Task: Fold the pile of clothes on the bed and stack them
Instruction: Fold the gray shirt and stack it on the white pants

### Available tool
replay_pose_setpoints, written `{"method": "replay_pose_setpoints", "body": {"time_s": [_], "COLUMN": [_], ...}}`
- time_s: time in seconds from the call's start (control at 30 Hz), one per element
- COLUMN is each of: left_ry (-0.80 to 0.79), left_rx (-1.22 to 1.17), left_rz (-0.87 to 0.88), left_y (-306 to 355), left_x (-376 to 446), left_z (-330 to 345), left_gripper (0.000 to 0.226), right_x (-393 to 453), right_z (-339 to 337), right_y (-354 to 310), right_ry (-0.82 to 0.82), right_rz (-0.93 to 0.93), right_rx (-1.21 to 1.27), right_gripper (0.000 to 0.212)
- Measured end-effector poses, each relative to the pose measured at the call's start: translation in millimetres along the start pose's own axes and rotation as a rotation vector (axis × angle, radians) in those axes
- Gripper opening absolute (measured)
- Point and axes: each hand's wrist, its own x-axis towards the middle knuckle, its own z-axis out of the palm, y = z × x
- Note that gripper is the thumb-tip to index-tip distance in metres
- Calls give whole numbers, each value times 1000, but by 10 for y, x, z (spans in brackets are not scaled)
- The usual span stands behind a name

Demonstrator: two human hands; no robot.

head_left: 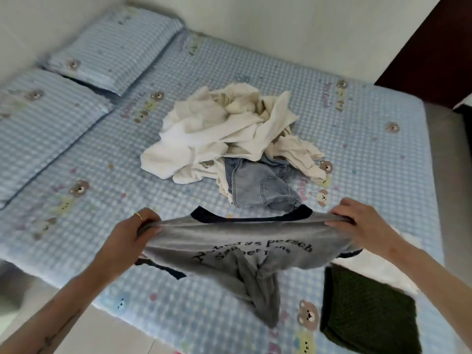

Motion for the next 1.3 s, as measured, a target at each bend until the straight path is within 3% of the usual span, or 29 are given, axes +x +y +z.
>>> {"method": "replay_pose_setpoints", "body": {"time_s": [0.2,0.37,0.53,0.67,0.83,1.03,1.13,1.3], "left_ry": [60,158,176,80,-115,-271,-444,-692], "left_rx": [77,-74,-61,36,218,463,629,754], "left_rz": [83,76,265,408,478,700,649,554], "left_y": [39,35,83,-30,-768,-1825,-2403,-3154], "left_x": [331,881,1151,1006,532,114,-9,-284], "left_z": [-993,-1762,-2527,-2895,-2737,-1799,-1183,-354], "left_gripper": [14,9,15,25,12,0,34,47], "right_x": [505,930,1131,974,579,323,262,124], "right_z": [-579,-988,-1281,-1197,-382,1221,2002,3169], "right_y": [-812,-1430,-2104,-2571,-2808,-2554,-2368,-2140], "right_ry": [73,211,378,351,83,-205,-306,-457], "right_rz": [-6,25,-15,-67,-109,31,102,169], "right_rx": [42,-6,-83,-43,18,106,40,-28], "right_gripper": [6,9,10,11,12,27,32,35]}}
